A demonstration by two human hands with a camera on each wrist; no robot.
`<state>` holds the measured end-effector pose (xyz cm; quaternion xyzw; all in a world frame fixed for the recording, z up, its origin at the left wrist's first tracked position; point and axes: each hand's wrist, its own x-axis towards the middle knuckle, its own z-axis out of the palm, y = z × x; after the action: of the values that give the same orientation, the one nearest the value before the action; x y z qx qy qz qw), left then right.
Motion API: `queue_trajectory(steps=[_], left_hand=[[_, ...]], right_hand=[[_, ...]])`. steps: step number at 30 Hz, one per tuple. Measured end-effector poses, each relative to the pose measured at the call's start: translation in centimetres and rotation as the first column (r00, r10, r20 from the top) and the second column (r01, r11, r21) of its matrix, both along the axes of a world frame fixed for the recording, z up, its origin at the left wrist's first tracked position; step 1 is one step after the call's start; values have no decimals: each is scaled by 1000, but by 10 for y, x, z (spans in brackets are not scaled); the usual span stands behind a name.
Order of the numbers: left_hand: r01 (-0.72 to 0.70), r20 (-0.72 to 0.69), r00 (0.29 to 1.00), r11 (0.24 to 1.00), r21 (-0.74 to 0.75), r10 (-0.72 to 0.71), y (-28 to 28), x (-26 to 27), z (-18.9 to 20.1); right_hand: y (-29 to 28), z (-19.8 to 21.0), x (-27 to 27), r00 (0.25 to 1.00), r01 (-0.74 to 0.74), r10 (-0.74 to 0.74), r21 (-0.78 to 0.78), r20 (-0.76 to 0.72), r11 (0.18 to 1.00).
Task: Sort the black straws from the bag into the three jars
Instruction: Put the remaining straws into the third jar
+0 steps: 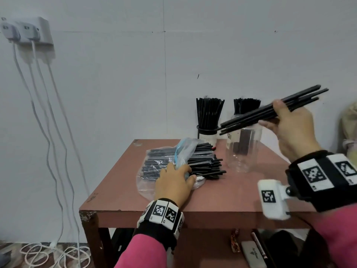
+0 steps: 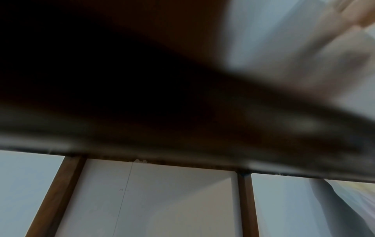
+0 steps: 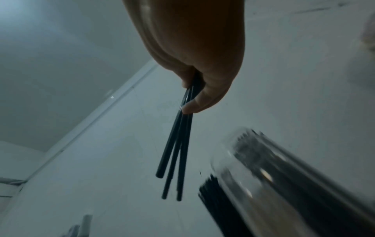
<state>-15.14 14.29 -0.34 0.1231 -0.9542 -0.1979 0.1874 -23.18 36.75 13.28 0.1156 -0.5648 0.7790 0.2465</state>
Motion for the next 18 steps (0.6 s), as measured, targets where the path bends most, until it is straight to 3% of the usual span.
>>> queue_trajectory(steps=[4, 7, 12, 18], left_hand=[[-9, -2, 1000, 1000, -5, 9, 1, 0, 0], [-4, 0, 1000, 1000, -1, 4, 0, 1, 1], [0, -6, 1000, 1000, 10, 0, 1, 2, 1], [6, -2, 1000, 1000, 20, -5, 0, 2, 2]], right_hand=[[18, 67, -21, 949, 278, -243, 164, -202, 947], [17, 81, -41, 932, 361, -315, 395, -178, 845], [-3, 48, -61, 945, 245, -324, 741, -39, 625], [-16, 5, -70, 913, 73, -385, 872, 137, 483]])
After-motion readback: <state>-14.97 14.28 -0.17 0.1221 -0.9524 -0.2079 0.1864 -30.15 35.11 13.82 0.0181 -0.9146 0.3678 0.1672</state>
